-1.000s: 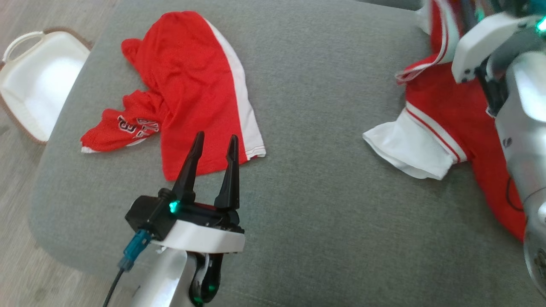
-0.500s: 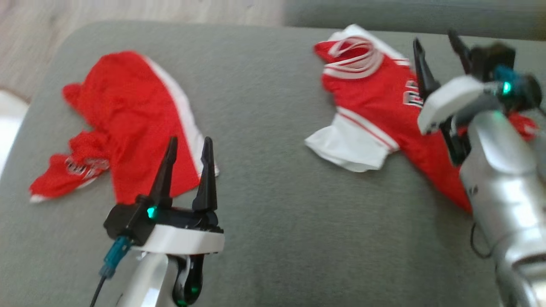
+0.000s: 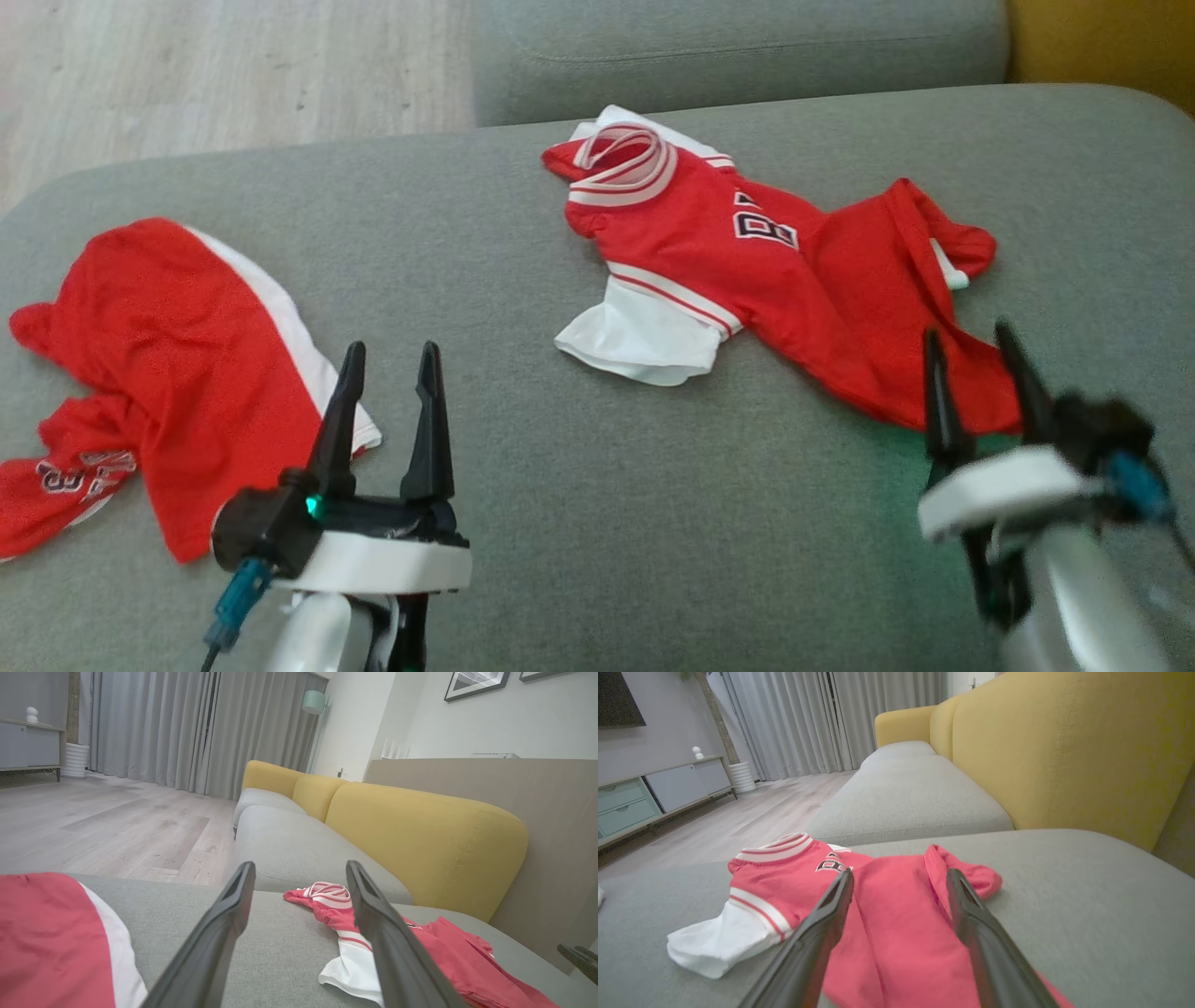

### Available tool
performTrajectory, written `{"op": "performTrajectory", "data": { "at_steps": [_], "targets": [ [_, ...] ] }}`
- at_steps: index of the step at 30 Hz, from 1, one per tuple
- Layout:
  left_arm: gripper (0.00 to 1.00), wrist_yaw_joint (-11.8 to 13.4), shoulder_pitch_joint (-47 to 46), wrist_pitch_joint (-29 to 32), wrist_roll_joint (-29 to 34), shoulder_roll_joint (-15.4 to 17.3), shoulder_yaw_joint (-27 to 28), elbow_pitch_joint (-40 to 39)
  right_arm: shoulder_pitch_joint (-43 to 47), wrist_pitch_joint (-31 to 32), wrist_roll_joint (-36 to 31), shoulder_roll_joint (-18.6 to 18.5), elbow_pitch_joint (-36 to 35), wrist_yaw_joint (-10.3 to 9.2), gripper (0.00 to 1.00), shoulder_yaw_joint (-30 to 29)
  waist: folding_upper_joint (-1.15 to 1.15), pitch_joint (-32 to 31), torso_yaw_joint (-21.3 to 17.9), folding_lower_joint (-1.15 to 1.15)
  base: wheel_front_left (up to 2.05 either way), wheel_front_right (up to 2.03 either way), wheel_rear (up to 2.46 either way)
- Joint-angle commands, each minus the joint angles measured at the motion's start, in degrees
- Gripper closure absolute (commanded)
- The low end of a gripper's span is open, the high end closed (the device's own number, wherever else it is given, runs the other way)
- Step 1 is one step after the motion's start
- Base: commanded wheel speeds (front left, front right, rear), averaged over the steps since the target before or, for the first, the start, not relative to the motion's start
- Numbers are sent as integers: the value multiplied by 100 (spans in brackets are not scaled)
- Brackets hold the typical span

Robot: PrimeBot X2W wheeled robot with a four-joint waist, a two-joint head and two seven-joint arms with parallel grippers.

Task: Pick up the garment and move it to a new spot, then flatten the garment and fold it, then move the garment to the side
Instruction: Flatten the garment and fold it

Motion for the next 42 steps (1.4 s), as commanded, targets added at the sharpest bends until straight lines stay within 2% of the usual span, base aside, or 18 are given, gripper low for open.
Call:
{"op": "performTrajectory", "data": {
  "at_steps": [1, 6, 12, 20, 24, 29, 36, 42],
  "targets": [
    [0, -52, -99, -29, 70, 19, 205, -176, 12, -61, -83, 83, -366, -4, 0, 61, 0, -13, -54, 1, 0, 0, 0],
    [0, -98, -93, -29, 89, 19, 178, -148, 453, -27, -246, 221, -866, -4, 0, -44, 0, 28, -33, 1, 0, 0, 0],
    [0, -126, -189, -29, 89, 19, 104, -135, 426, 127, -375, 244, -1206, -4, 0, 102, 0, 124, 164, 1, 0, 0, 0],
    [0, -94, -303, -29, 17, 19, -41, -116, -11, 632, -606, 248, -1295, -4, 0, 956, 0, 343, 700, 1, 0, 0, 0],
    [0, -83, -344, -29, -33, 19, -115, -92, -348, 952, -663, 242, -956, -4, 0, 1522, 0, 428, 981, 1, 0, 0, 0],
    [0, -69, -422, -29, -105, 19, -241, -88, -898, 1325, -660, 210, -160, -4, 0, 2048, 0, 560, 1308, 1, 0, 0, 0],
    [0, -22, -537, -29, -175, 19, -446, -101, -1651, 1451, -767, 195, 1055, -4, 0, 2099, 0, 764, 1719, 1, 0, 0, 0],
    [0, 50, -607, -29, -266, 19, -517, -163, -2146, 1422, -827, 184, 1906, -4, 0, 2142, 0, 954, 1921, 1, 0, 0, 0]
  ]
}}
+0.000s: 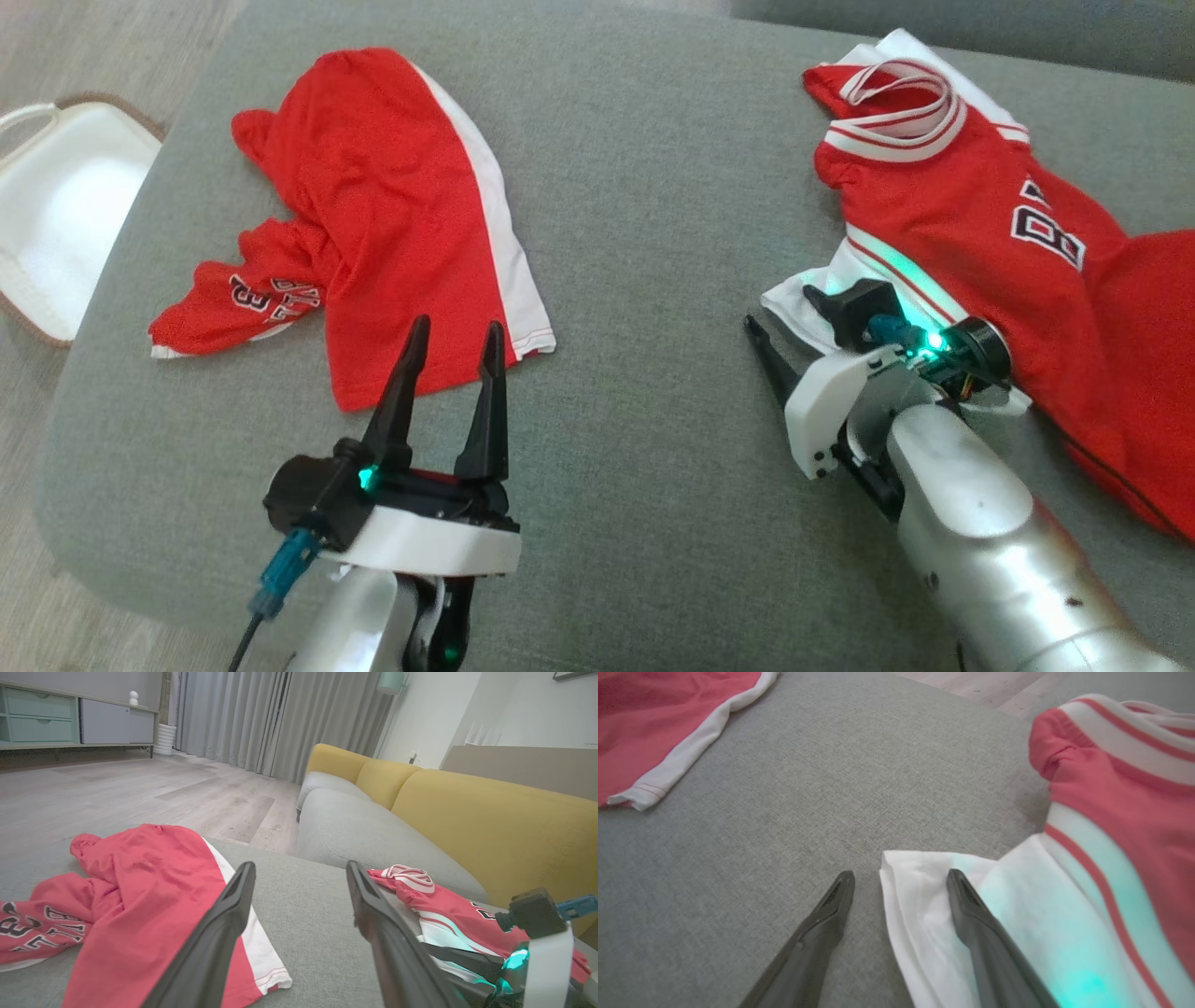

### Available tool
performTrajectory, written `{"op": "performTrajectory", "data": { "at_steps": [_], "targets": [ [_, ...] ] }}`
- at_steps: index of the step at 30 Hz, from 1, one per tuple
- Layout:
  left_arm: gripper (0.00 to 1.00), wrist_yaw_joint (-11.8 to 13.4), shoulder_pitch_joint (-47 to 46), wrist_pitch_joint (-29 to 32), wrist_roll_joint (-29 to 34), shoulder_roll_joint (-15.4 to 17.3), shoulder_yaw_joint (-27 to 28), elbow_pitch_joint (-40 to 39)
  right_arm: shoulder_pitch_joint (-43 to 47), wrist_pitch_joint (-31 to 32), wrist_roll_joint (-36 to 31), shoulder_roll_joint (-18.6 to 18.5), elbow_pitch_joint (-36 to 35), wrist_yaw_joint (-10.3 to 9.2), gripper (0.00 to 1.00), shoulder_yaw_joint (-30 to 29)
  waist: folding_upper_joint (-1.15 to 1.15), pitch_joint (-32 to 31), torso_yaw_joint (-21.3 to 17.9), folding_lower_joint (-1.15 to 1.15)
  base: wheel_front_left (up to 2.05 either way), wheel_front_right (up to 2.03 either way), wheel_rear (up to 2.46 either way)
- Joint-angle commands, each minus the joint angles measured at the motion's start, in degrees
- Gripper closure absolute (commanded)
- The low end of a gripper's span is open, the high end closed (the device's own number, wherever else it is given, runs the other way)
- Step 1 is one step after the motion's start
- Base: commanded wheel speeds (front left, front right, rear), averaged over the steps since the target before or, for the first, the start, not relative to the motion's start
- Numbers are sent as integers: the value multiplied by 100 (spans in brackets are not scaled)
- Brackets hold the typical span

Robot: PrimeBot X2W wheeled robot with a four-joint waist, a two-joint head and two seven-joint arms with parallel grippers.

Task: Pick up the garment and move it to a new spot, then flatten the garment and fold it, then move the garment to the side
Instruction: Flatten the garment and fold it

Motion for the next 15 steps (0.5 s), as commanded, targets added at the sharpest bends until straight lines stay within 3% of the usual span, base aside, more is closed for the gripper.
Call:
{"op": "performTrajectory", "data": {
  "at_steps": [1, 7, 8, 9, 10, 15],
  "targets": [
    [0, 43, -240, -29, -25, 20, 150, -237, -256, -26, -44, 61, 44, -4, 0, 134, 0, 101, 62, -1, 0, 0, 0],
    [0, 48, -264, -29, -104, 20, 149, -252, -551, 173, 175, 89, 815, -4, 0, 205, 0, 203, 52, -1, 0, 0, 0],
    [0, 51, -288, -29, -110, 20, 158, -258, -582, 183, 261, 94, 906, -4, 4, 195, 0, 211, 48, -1, 0, 0, 0],
    [0, 55, -309, -29, -112, 20, 169, -260, -616, 170, 327, 99, 979, -4, 78, 206, 0, 216, 38, -1, 0, 0, 0],
    [0, 55, -327, -29, -110, 20, 179, -261, -644, 137, 381, 102, 1037, -4, 100, 227, 0, 219, 28, -1, 0, 0, 0],
    [0, 43, -329, -29, -70, 20, 220, -239, -704, -241, 685, 117, 1095, -4, 100, 305, 0, 160, -31, -1, 0, 0, 0]
  ]
}}
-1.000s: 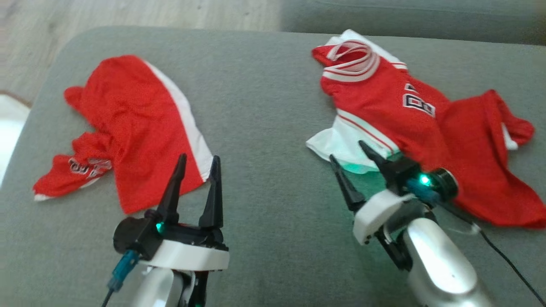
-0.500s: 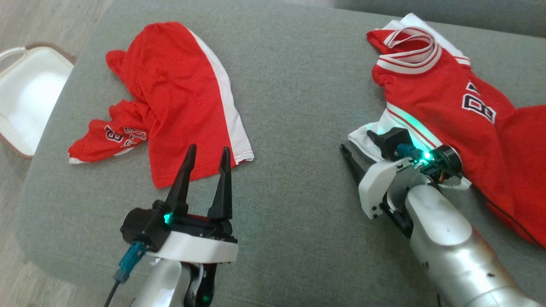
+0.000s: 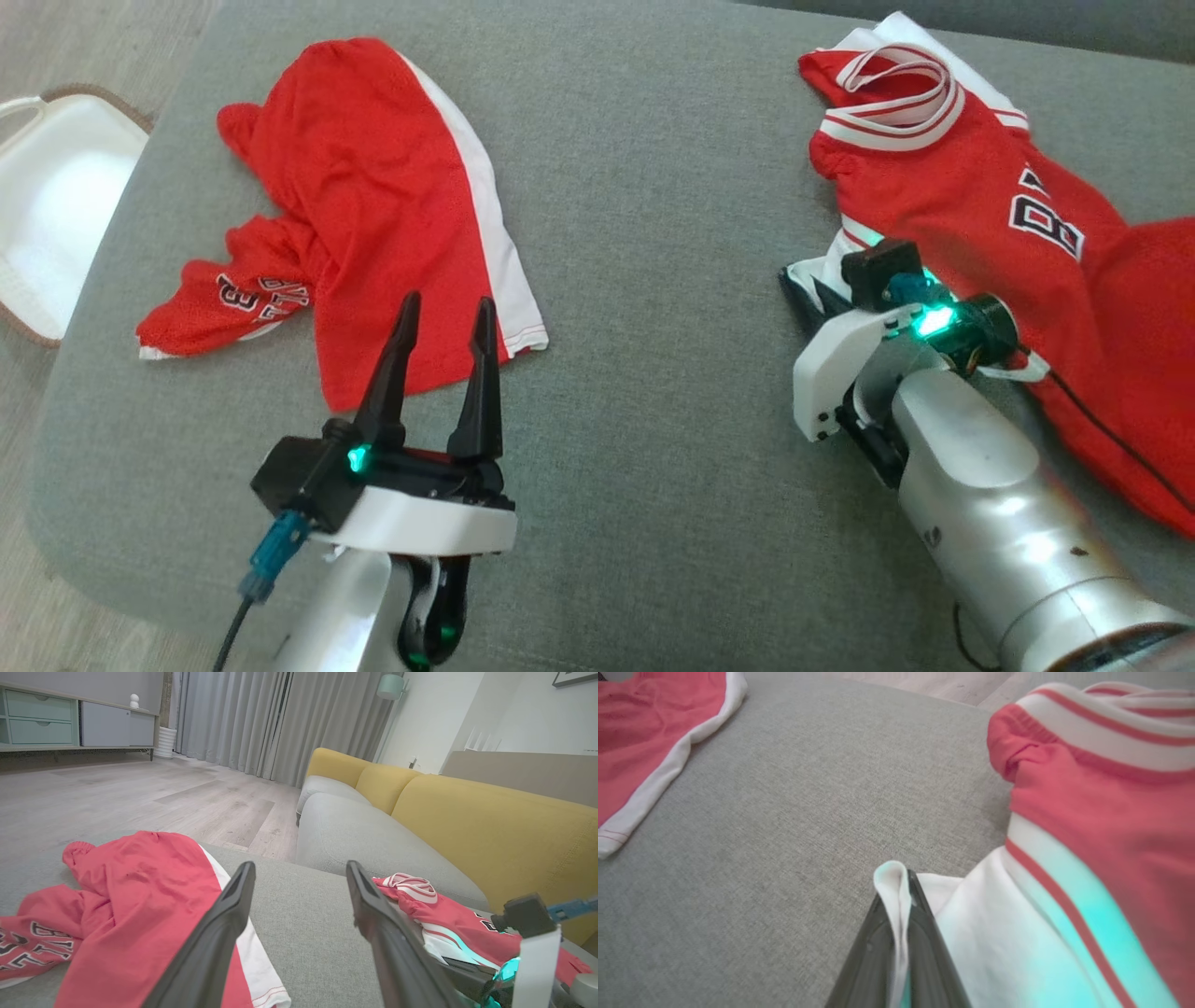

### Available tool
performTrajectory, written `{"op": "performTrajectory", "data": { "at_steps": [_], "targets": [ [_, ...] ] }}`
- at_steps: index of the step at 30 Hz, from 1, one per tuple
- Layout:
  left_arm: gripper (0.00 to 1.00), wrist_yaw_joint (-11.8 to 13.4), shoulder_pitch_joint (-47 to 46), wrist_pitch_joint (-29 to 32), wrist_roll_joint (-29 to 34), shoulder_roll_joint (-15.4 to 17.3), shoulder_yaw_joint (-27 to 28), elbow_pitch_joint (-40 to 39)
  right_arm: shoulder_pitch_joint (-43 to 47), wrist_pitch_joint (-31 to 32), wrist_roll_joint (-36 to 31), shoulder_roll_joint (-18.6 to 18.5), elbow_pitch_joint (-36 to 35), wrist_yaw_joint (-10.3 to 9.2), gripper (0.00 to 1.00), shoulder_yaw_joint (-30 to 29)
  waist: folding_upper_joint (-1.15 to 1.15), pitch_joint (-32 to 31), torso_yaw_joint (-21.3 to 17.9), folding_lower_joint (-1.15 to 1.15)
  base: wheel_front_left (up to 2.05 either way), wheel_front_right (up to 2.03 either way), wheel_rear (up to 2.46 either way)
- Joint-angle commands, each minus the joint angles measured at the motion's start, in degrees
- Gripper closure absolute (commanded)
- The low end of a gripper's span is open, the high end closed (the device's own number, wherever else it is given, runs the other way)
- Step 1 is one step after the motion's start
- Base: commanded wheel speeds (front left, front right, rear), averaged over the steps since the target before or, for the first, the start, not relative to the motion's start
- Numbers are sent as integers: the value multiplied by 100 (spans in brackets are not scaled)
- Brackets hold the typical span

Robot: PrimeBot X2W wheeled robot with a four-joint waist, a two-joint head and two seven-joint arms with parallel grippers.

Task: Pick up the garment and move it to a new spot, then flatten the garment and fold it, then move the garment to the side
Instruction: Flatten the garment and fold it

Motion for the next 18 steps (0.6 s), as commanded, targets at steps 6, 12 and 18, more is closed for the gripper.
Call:
{"op": "performTrajectory", "data": {
  "at_steps": [6, 12, 18],
  "targets": [
    [0, -39, -49, -29, 104, 20, 255, -116, 252, -667, 1000, 92, -746, -5, 100, 1146, 0, -234, -127, 0, 0, 0, 0],
    [0, -58, 68, -29, 186, 20, 349, -95, 394, -1066, 1531, 93, -1273, -5, 100, 2188, 0, -482, -256, 0, 0, 0, 0],
    [0, -83, 185, -29, 252, 20, 441, -78, 550, -1058, 1838, 65, -1136, -5, 0, 2877, 0, -708, -401, 0, 0, 0, 0]
  ]
}}
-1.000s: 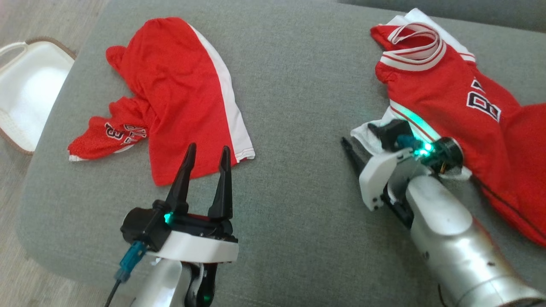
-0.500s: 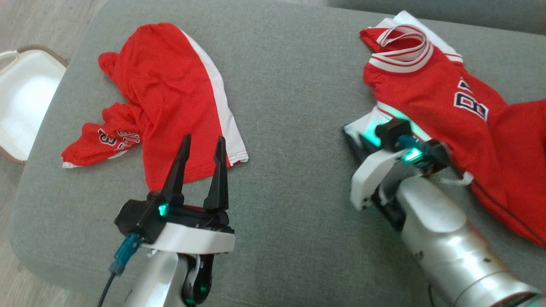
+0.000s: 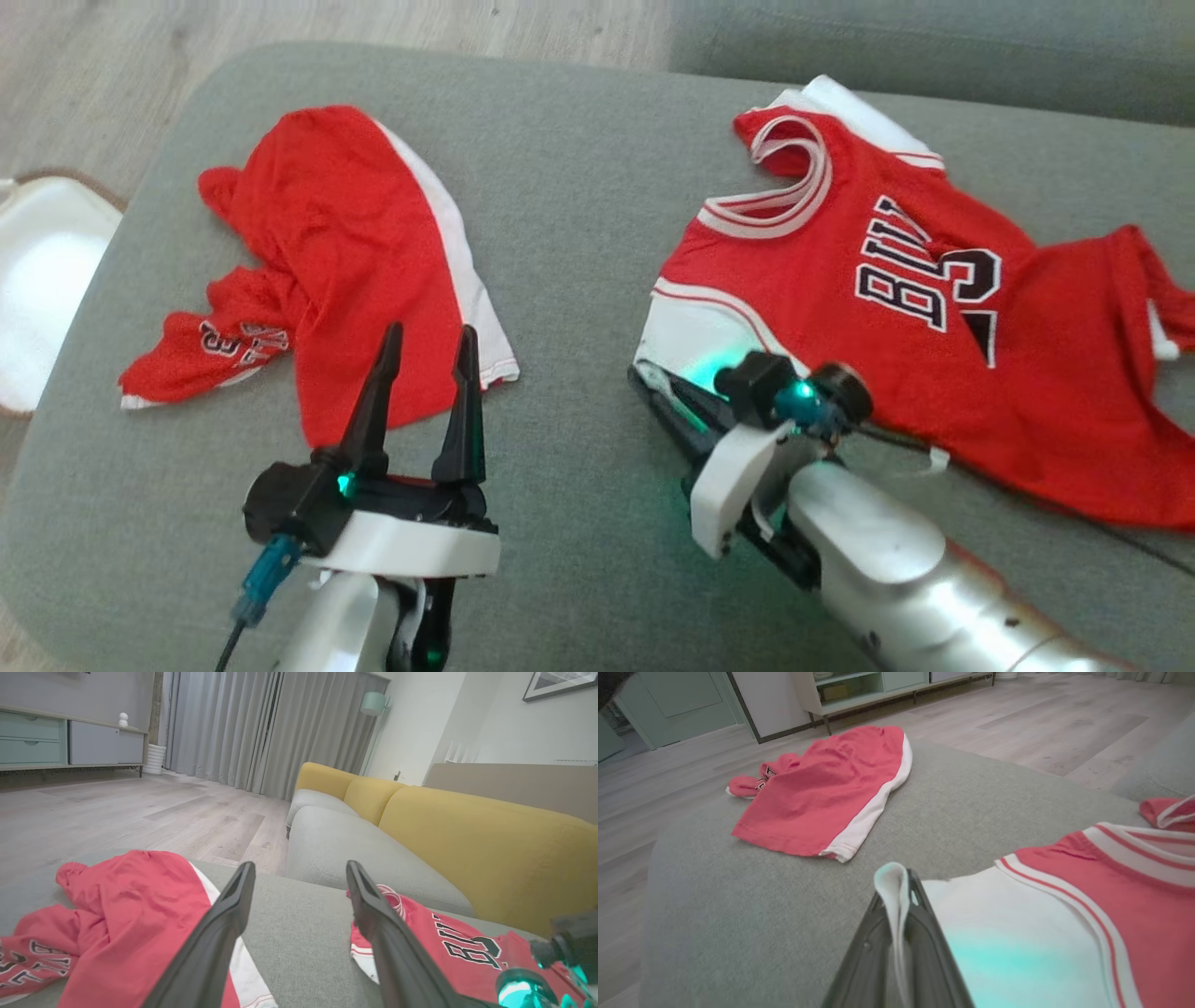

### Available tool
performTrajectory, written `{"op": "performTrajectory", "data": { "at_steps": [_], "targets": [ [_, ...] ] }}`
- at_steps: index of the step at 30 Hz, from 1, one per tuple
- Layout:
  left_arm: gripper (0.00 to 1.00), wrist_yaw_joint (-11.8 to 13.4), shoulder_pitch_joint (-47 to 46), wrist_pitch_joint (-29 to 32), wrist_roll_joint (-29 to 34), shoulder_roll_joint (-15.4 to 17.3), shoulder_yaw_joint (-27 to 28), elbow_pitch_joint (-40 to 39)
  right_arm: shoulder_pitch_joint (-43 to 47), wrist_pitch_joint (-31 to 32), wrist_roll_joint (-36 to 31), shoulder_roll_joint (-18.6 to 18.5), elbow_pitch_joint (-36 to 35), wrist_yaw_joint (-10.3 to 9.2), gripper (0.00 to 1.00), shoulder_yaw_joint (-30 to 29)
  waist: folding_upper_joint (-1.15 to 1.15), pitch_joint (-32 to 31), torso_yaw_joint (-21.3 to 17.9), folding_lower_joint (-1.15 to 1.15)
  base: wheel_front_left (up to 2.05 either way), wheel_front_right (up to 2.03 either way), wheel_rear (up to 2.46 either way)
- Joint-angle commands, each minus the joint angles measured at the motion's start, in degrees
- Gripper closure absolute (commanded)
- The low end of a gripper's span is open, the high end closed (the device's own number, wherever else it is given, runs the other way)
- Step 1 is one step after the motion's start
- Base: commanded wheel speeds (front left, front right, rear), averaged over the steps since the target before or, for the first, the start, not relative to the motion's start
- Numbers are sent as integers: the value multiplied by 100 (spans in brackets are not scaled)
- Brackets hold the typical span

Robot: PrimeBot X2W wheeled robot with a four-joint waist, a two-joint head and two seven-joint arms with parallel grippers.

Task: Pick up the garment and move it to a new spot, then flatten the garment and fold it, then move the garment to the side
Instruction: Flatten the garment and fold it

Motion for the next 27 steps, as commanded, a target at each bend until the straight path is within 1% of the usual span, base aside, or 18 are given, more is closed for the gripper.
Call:
{"op": "performTrajectory", "data": {
  "at_steps": [1, 4, 7, 9, 12, 15, 17, 20, 23, 24, 25, 27],
  "targets": [
    [0, -23, -73, -29, 53, 20, 209, -175, -2, -69, 78, 63, -126, -5, 0, 61, 0, -80, -80, 1, 0, 0, 0],
    [0, -16, -33, -29, 73, 20, 259, -193, 10, -137, 185, -103, -159, -5, 0, 55, 0, -172, -188, 1, 0, 0, 0],
    [0, -12, 29, -29, 105, 20, 338, -205, 82, -197, 268, -303, -304, -5, 0, -190, 0, -268, -335, 1, 0, 0, 0],
    [0, -20, 62, -29, 129, 20, 381, -218, 177, -220, 271, -480, -436, -5, 0, -461, 0, -324, -433, 1, 0, 0, 0],
    [0, -29, 104, -29, 163, 20, 449, -232, 410, -234, 176, -761, -686, -5, 0, -1064, 0, -414, -598, 1, 0, 0, 0],
    [0, -35, 150, -29, 193, 20, 510, -243, 802, -236, -25, -949, -1090, -5, 0, -1879, 0, -504, -783, 1, 0, 0, 0],
    [0, -44, 185, -29, 204, 20, 537, -236, 1117, -237, -294, -1027, -1357, -5, 0, -2498, 0, -558, -908, 1, 0, 0, 0],
    [0, -48, 241, -29, 217, 20, 579, -223, 1630, -238, -819, -926, -1776, -5, 0, -3547, 0, -612, -1121, 1, 0, 0, 0],
    [0, -65, 290, -29, 225, 20, 576, -197, 2139, -238, -1334, -595, -2122, -5, 0, -4546, 0, -637, -1306, 1, 0, 0, 0],
    [0, -70, 302, -29, 223, 20, 566, -182, 2296, -237, -1497, -460, -2171, -5, 0, -4765, 0, -650, -1358, 1, 0, 0, 0],
    [0, -70, 302, -29, 223, 20, 566, -182, 2296, -237, -1497, -460, -2171, -5, 0, -4765, 0, -650, -1358, 1, 0, 0, 0],
    [0, -71, 323, -29, 223, 20, 547, -152, 2561, -144, -1770, -231, -2225, -5, 0, -5100, 0, -660, -1445, 1, 0, 0, 0]
  ]
}}
